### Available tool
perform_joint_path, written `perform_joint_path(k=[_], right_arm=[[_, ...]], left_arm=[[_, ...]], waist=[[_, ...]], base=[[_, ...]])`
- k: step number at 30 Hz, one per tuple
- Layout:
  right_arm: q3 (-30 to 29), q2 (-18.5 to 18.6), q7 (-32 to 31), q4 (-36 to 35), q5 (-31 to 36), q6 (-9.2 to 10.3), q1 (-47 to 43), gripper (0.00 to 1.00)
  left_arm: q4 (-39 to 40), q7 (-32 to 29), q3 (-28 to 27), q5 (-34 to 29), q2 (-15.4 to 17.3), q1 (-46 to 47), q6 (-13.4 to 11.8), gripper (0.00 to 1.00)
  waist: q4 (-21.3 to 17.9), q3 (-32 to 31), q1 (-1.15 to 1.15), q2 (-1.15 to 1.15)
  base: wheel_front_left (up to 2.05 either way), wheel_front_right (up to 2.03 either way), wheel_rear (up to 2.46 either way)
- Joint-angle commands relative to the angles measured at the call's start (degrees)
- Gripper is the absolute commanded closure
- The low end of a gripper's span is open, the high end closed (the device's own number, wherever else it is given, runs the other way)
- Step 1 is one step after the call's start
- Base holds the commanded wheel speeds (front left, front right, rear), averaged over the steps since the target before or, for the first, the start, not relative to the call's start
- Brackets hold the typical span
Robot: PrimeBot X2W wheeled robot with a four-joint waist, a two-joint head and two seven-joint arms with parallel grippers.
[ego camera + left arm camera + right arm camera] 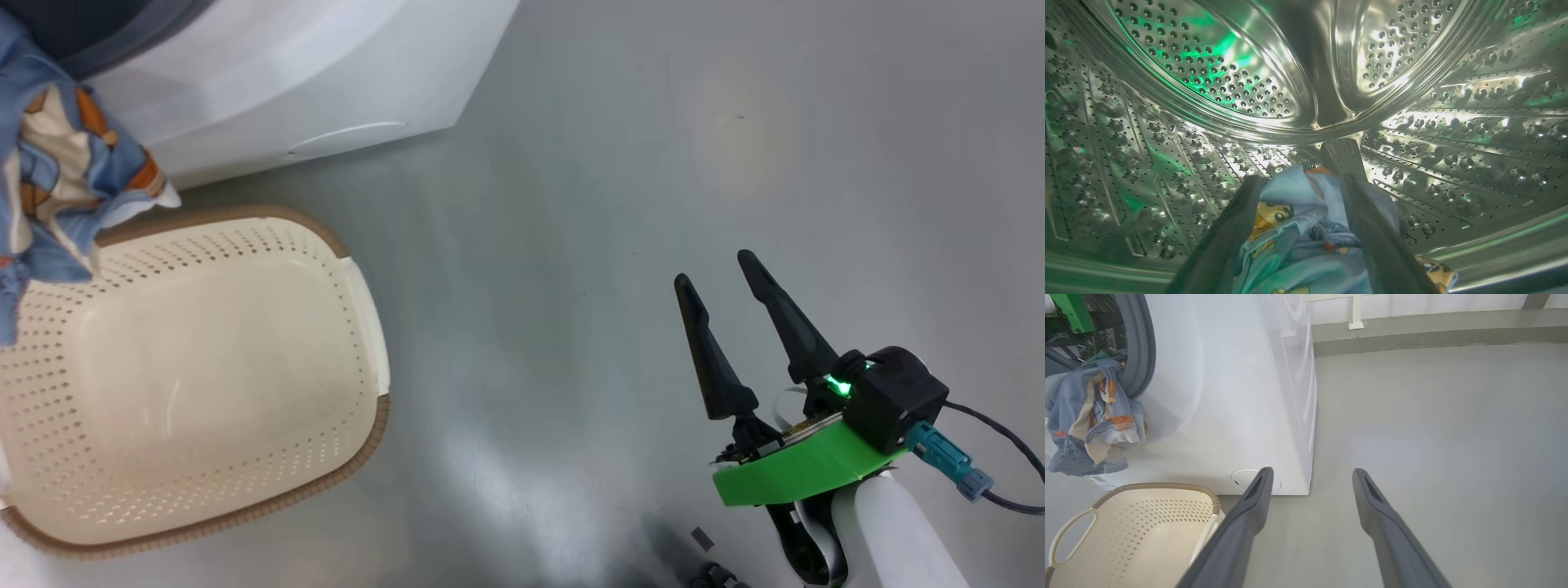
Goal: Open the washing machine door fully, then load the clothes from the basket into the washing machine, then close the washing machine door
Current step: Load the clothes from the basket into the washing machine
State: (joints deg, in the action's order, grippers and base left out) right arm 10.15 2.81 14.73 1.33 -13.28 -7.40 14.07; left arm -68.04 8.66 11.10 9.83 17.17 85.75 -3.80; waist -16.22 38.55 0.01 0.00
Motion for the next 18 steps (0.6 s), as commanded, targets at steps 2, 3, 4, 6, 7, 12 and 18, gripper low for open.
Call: perform_joint_path(k=[2,3,4,6,7,12,18], right_arm=[[0.80,0.07,0.27,-1.12,0.00,-0.09,-1.73,0.00],[0.72,0.07,0.27,-1.11,0.07,-0.09,-1.68,0.00],[0.68,0.07,0.27,-1.11,0.11,-0.09,-1.62,0.00],[0.52,0.07,0.27,-1.11,0.24,-0.09,-1.51,0.00],[0.43,0.07,0.27,-1.14,0.32,-0.09,-1.49,0.00],[-0.34,0.07,0.27,-1.35,0.74,-0.09,-1.40,0.00],[-1.14,0.07,0.27,-1.51,1.16,-0.09,-1.22,0.00]], left_arm=[[0.91,0.87,0.14,0.20,1.60,-0.11,-0.52,0.00],[0.90,1.10,0.18,0.34,1.38,-0.22,-0.47,0.00],[0.89,1.32,0.16,0.53,1.21,-0.31,-0.47,0.00],[0.83,1.69,0.18,0.83,0.87,-0.51,-0.49,0.00],[0.85,1.92,0.20,0.98,0.66,-0.65,-0.49,0.00],[1.16,3.20,0.18,2.07,-0.65,-1.81,-0.31,0.00],[2.20,4.49,0.27,3.16,-2.16,-3.87,0.39,0.00]], waist=[[0.87,-0.39,-0.01,0.00],[1.08,-0.49,-0.01,0.00],[1.28,-0.58,-0.01,0.00],[1.70,-0.73,-0.01,0.00],[1.93,-0.80,-0.01,0.00],[3.35,-1.07,-0.01,0.00],[4.87,-1.65,-0.01,0.00]], base=[[0.00,0.00,0.00],[0.00,0.00,0.00],[0.00,0.00,0.00],[0.00,0.00,0.00],[0.00,0.00,0.00],[0.00,0.00,0.00],[0.00,0.00,0.00]])
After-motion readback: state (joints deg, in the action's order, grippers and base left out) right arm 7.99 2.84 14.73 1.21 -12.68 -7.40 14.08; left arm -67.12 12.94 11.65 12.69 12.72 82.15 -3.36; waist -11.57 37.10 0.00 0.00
